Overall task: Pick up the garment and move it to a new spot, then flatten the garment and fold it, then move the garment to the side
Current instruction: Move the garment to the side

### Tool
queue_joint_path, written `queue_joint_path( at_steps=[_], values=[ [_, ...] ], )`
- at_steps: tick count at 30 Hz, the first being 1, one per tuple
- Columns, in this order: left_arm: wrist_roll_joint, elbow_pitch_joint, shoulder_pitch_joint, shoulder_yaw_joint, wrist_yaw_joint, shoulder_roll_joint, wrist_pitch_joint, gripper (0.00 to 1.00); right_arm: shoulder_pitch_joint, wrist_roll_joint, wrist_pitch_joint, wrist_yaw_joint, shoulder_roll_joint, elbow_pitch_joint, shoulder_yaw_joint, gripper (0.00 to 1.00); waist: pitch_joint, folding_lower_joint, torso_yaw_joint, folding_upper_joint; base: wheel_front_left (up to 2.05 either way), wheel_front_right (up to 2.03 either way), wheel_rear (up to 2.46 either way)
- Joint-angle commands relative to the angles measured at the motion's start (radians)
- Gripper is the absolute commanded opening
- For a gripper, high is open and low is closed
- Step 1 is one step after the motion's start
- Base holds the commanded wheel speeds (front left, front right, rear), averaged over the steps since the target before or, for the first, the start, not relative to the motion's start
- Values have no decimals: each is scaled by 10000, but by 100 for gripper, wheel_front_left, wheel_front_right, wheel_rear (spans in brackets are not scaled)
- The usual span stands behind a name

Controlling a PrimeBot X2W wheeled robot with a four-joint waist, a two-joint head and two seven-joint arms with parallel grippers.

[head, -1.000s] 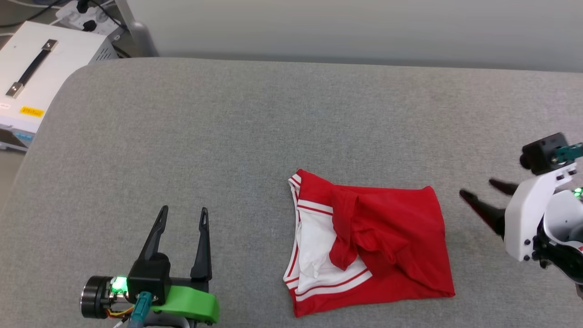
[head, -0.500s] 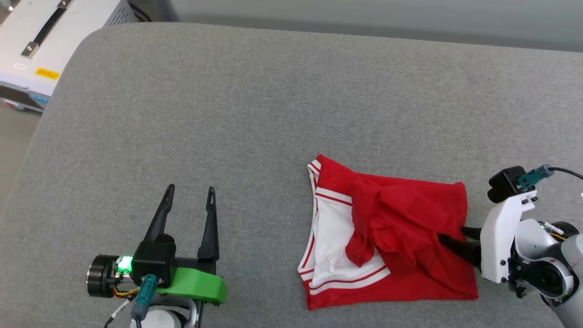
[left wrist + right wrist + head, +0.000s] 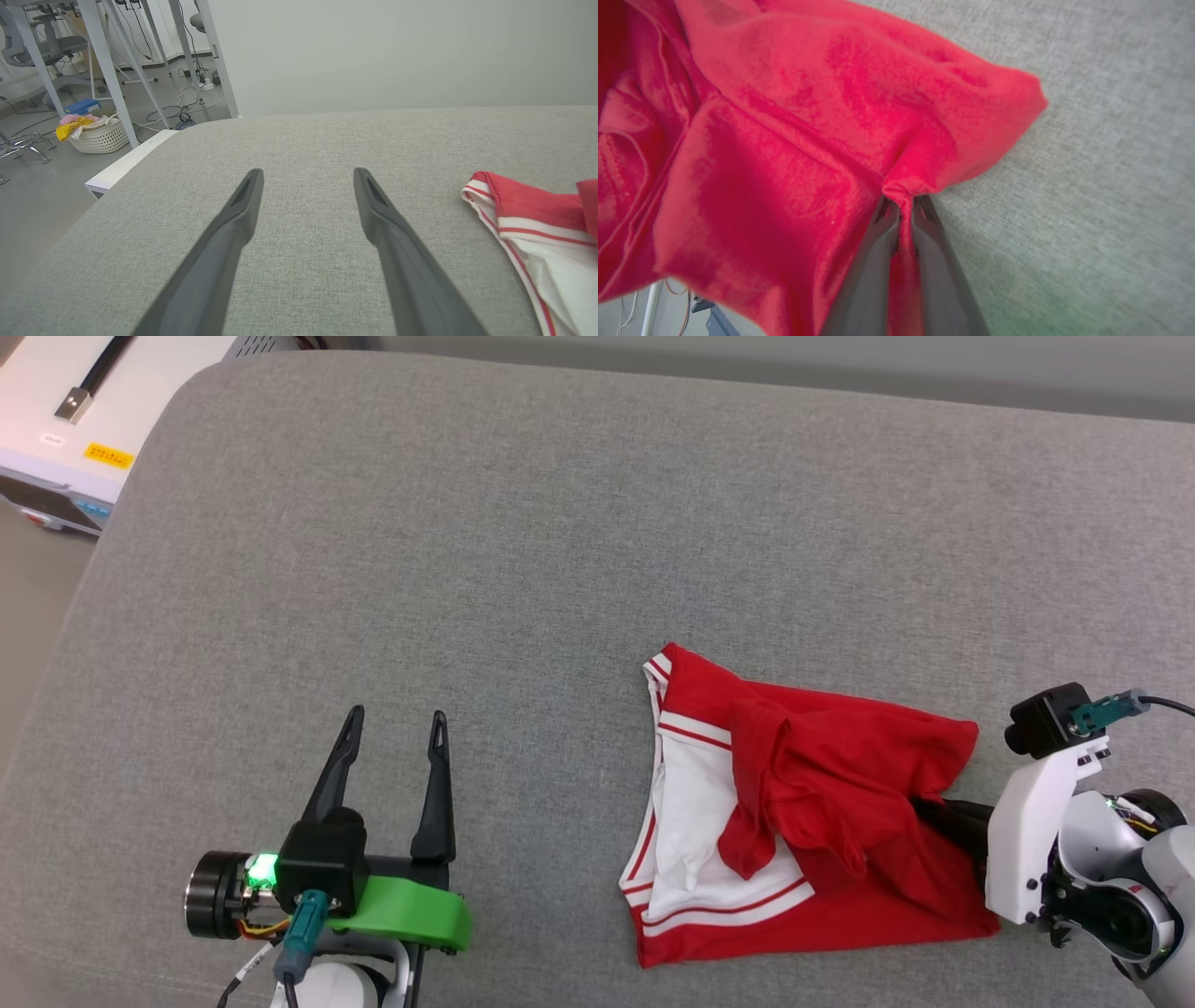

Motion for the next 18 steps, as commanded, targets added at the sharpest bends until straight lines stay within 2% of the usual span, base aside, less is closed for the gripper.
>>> queue_joint_path(
  at_steps=[1,3,6,18],
  values=[
    [-18,18,-141,28,19,-44,-59,100,20,99,-147,6,230,73,284,0,-104,0,-82,0,0,0,0],
    [2,-8,-46,87,31,-38,-59,100,-302,233,-760,6,27,-428,131,0,-294,0,-283,0,0,0,0],
    [1,-58,90,174,62,-21,-59,100,-492,189,-1073,6,-246,-893,105,0,-441,0,-549,0,0,0,0],
    [31,-211,264,319,47,24,-59,100,-1624,-1397,-1277,6,-1788,-2227,316,0,-466,0,-2292,0,0,0,0]
  ],
)
